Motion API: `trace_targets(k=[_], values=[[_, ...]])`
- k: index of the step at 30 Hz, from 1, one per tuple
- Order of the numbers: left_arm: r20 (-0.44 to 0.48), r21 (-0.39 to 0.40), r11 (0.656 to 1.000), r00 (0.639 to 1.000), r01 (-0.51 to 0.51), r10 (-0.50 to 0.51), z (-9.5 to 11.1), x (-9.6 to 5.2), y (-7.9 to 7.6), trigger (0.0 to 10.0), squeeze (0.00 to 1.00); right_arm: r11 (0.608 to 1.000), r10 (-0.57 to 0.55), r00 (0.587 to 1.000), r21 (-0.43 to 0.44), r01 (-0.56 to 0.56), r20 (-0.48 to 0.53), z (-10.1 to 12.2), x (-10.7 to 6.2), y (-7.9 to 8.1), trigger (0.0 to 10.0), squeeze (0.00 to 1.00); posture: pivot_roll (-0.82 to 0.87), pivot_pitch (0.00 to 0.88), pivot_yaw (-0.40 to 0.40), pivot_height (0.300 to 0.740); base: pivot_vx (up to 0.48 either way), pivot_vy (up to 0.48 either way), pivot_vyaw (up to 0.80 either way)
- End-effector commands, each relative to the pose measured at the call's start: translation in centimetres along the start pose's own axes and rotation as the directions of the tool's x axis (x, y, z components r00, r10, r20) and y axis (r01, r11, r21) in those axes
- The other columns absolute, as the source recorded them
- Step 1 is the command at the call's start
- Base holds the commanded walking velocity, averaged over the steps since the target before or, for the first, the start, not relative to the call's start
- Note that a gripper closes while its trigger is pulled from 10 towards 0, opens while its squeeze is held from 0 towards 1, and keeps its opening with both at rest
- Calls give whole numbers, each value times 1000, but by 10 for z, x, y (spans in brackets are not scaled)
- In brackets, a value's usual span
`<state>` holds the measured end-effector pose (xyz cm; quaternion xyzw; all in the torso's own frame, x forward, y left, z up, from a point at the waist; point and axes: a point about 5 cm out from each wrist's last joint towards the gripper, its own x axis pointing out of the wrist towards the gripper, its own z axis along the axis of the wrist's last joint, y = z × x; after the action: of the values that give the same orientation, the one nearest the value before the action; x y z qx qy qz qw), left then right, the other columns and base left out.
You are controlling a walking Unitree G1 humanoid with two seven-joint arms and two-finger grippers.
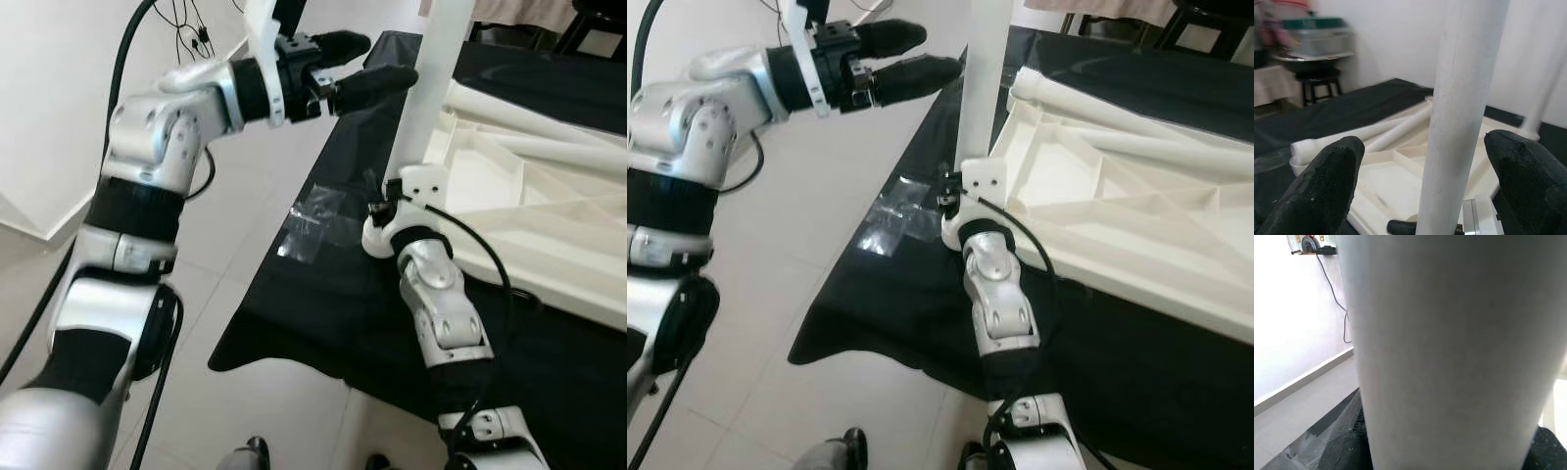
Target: Building children table
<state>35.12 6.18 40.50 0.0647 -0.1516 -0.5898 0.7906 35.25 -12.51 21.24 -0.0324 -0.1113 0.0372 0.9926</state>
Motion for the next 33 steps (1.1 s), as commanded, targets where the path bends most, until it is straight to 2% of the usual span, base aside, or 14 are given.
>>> trace_targets(k=[1,2,3,6,9,13,14,15,18,21,23,25,28,33], values=[[-29,25,999,999,30,-29,0,6,2,10000,369,999,-18,956,29,28,-292,-60,-19,-6,10000,0,99,276,62,740,0,0,0],[-29,25,999,999,30,-29,0,6,2,10000,369,999,-18,956,29,28,-292,-60,-19,-6,10000,0,99,276,62,740,0,0,0],[-43,34,999,999,27,-26,-1,8,5,10000,0,999,-13,958,33,23,-287,-59,-20,-5,10000,0,97,277,65,740,0,0,0],[-56,18,999,998,31,-30,-3,10,9,10000,0,999,0,961,42,12,-276,-57,-19,-3,10000,0,97,277,67,740,0,0,0],[-52,-9,994,993,108,-108,-6,15,6,10000,0,999,14,965,50,-1,-263,-54,-18,1,10000,0,90,281,69,740,0,0,0],[-52,-9,994,993,108,-108,-6,15,6,10000,0,999,14,965,50,-1,-263,-54,-18,1,10000,0,90,281,69,740,0,0,0],[-51,-10,986,985,164,-164,-7,18,3,10000,0,999,20,966,53,-7,-258,-52,-18,2,10000,0,85,282,70,740,0,0,0],[-51,-10,986,985,164,-164,-7,18,3,10000,0,999,20,966,53,-7,-258,-52,-18,2,10000,0,85,282,70,740,0,0,0],[-66,19,969,967,247,-246,-8,30,-5,10000,0,998,33,969,60,-18,-244,-48,-17,5,10000,0,78,285,75,740,0,0,0],[-66,19,969,967,247,-246,-8,30,-5,10000,0,998,33,969,60,-18,-244,-48,-17,5,10000,0,78,285,75,740,0,0,0],[-105,81,958,958,276,-268,-12,43,-11,10000,0,997,54,974,68,-40,-221,-42,-16,8,10000,0,76,287,76,740,0,0,0],[-105,81,958,958,276,-268,-12,43,-11,10000,0,997,54,974,68,-40,-221,-42,-16,8,10000,0,76,287,76,740,0,0,0],[-116,137,950,957,280,-265,-14,55,-17,10000,0,995,72,977,82,-57,-201,-38,-16,11,10000,0,73,287,79,740,0,0,0],[-103,169,950,963,262,-248,-13,63,-19,10000,0,993,89,980,96,-72,-178,-33,-15,13,10000,0,62,290,87,740,0,0,0]])
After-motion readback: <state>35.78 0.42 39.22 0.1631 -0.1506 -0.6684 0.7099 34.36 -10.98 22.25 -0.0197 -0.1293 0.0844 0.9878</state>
